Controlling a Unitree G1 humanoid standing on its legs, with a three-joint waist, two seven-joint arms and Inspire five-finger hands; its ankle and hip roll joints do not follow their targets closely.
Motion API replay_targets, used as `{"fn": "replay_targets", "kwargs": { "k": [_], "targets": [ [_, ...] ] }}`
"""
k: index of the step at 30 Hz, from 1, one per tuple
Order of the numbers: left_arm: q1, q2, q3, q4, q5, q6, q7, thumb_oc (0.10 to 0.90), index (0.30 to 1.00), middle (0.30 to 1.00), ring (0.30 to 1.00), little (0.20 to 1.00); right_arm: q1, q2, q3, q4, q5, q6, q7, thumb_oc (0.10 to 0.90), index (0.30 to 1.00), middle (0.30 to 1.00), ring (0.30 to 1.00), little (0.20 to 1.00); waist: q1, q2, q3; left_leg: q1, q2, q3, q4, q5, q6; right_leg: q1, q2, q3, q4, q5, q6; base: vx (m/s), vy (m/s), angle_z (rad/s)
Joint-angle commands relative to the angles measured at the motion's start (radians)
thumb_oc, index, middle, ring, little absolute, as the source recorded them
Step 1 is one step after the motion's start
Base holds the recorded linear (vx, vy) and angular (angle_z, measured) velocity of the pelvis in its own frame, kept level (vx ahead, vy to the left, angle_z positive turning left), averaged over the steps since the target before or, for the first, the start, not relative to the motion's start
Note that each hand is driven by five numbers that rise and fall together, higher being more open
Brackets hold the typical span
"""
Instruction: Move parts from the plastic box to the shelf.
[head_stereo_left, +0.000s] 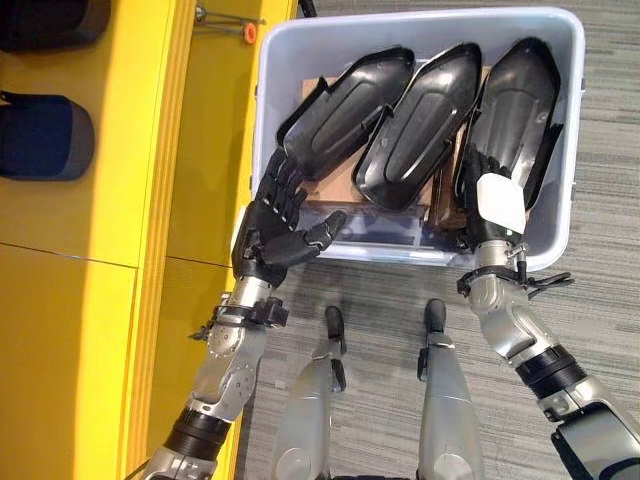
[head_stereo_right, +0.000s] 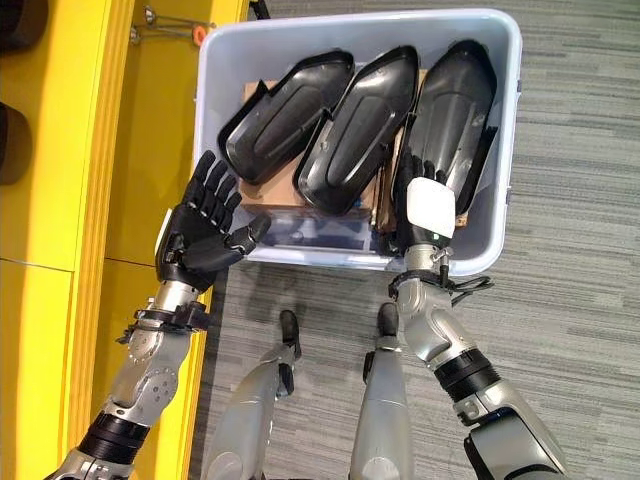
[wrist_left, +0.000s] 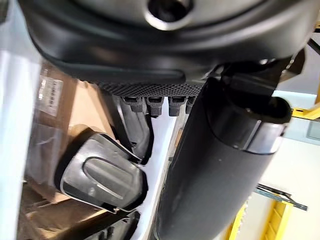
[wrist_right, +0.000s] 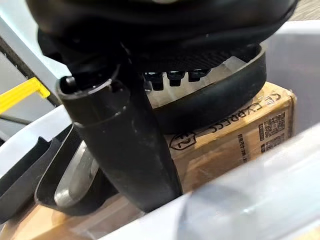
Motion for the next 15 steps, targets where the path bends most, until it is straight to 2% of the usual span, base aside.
{"fn": "replay_targets", "kwargs": {
  "k": [1, 3, 6, 13, 14, 15],
  "targets": [
    [-0.017, 0.047, 0.021, -0.15, 0.038, -0.093, 0.013, 0.9, 1.0, 1.0, 1.0, 1.0, -0.04, 0.002, -0.009, -0.028, 0.021, -0.011, -0.085, 0.9, 1.0, 1.0, 1.0, 1.0, -0.002, 0.021, -0.008, -0.135, -0.049, -0.052, 0.102, -0.105, 0.028, 0.003, 0.004, -0.027, 0.176, -0.255, -0.085, -0.04, 0.01, -0.02],
    [-0.013, 0.04, 0.022, -0.15, 0.048, -0.096, 0.018, 0.9, 1.0, 1.0, 1.0, 1.0, -0.034, 0.006, -0.016, -0.035, 0.036, -0.027, -0.118, 0.9, 1.0, 1.0, 1.0, 1.0, -0.002, 0.028, -0.008, -0.181, -0.053, -0.049, 0.14, -0.12, 0.033, -0.058, 0.009, -0.015, 0.233, -0.27, -0.091, -0.04, 0.014, 0.03],
    [-0.012, 0.038, 0.018, -0.154, 0.054, -0.097, 0.022, 0.9, 1.0, 1.0, 1.0, 1.0, -0.029, 0.007, -0.023, -0.048, 0.052, -0.037, -0.162, 0.9, 1.0, 1.0, 1.0, 1.0, -0.004, 0.032, -0.008, -0.214, -0.057, -0.047, 0.165, -0.127, 0.038, -0.097, 0.012, -0.006, 0.268, -0.28, -0.096, -0.01, 0.006, -0.04],
    [0.007, 0.028, 0.008, -0.167, 0.059, -0.118, 0.018, 0.9, 1.0, 1.0, 1.0, 1.0, -0.011, -0.005, -0.055, -0.088, 0.033, 0.038, -0.179, 0.9, 1.0, 1.0, 1.0, 1.0, -0.017, 0.059, -0.008, -0.298, -0.068, -0.028, 0.222, -0.15, 0.054, -0.22, 0.03, 0.03, 0.365, -0.31, -0.109, 0.0, 0.034, -0.09],
    [0.018, 0.024, 0.003, -0.165, 0.064, -0.123, 0.018, 0.9, 1.0, 1.0, 1.0, 1.0, 0.002, -0.003, -0.056, -0.088, 0.036, 0.055, -0.167, 0.9, 1.0, 1.0, 1.0, 1.0, -0.022, 0.059, -0.008, -0.282, -0.073, -0.03, 0.233, -0.176, 0.049, -0.205, 0.031, 0.04, 0.374, -0.334, -0.107, 0.0, 0.045, -0.07],
    [0.014, 0.023, 0.007, -0.166, 0.062, -0.127, 0.019, 0.9, 1.0, 1.0, 1.0, 1.0, 0.0, -0.005, -0.057, -0.09, 0.04, 0.062, -0.163, 0.839, 0.915, 0.915, 0.915, 0.915, -0.022, 0.064, -0.008, -0.304, -0.07, -0.022, 0.228, -0.154, 0.057, -0.234, 0.033, 0.036, 0.375, -0.314, -0.112, 0.06, 0.032, -0.03]
  ]
}}
